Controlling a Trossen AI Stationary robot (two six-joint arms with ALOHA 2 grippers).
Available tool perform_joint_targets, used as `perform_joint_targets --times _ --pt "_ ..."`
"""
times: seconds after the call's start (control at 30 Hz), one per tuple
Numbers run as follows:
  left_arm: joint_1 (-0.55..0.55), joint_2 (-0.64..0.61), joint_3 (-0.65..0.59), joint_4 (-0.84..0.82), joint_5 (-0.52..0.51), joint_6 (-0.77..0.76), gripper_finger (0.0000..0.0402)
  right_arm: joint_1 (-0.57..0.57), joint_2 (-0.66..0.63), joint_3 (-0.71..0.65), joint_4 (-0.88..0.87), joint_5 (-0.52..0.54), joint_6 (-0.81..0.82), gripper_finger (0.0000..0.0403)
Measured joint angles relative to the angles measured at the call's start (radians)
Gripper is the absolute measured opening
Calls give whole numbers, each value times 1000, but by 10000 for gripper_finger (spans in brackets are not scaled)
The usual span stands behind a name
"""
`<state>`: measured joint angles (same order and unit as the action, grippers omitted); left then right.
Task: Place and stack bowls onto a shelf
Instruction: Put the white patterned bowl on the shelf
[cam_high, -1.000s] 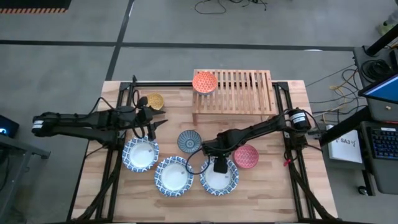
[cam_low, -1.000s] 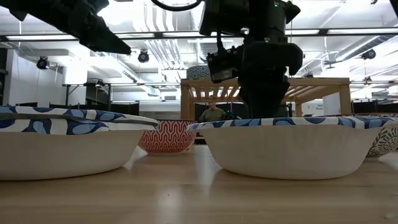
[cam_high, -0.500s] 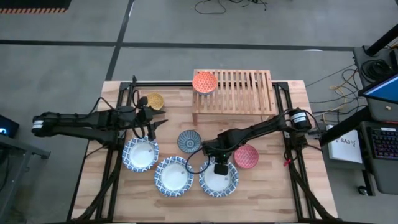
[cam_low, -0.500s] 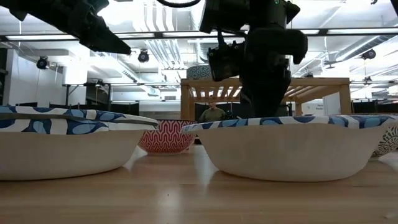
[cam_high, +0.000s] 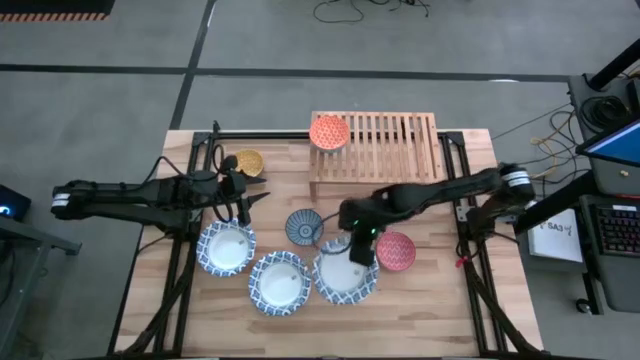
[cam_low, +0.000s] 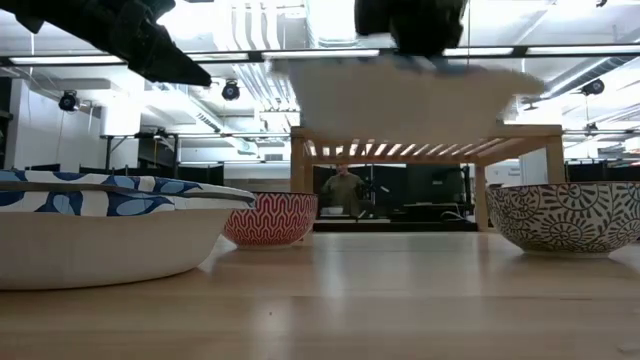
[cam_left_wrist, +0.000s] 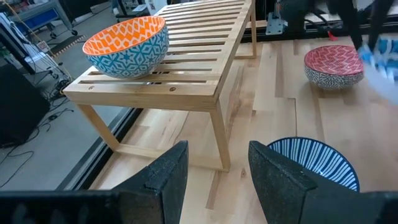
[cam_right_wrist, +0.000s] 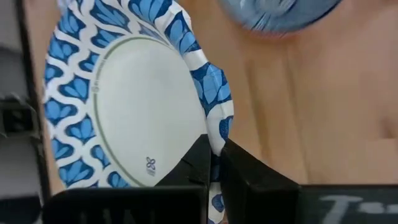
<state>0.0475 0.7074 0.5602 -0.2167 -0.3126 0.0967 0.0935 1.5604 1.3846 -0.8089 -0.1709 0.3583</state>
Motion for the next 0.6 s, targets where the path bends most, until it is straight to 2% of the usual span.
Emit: perform_joint_targets --times 0.27,0.47,0.6 --pt "0 0 0 9 0 0 151 -174 -235 1 -16 13 103 9" --pt "0 0 0 9 0 0 151 -388 -380 2 -110 16 256 9" --pt "0 0 0 9 0 4 151 -530 -460 2 -98 15 320 9"
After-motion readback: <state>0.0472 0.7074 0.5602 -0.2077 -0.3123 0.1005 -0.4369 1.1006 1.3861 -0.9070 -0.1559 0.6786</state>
